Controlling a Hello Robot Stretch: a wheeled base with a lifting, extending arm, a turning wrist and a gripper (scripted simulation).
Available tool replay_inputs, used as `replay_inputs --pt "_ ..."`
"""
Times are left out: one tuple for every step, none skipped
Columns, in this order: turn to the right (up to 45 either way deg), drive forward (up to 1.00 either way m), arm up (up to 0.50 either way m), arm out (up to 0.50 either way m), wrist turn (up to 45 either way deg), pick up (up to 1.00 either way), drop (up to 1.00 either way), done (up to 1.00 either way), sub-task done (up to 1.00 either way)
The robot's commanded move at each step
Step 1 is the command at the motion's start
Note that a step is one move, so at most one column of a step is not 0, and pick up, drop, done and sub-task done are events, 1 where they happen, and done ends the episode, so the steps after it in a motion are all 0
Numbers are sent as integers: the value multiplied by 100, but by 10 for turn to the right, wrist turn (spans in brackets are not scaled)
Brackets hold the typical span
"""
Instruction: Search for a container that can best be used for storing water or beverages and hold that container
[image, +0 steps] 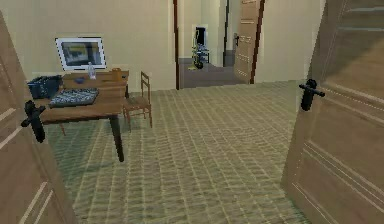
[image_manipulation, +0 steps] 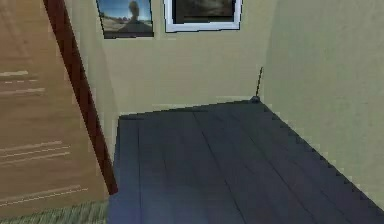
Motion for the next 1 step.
replay_inputs --pt "0 100 0 0 0 0 0 0 0"
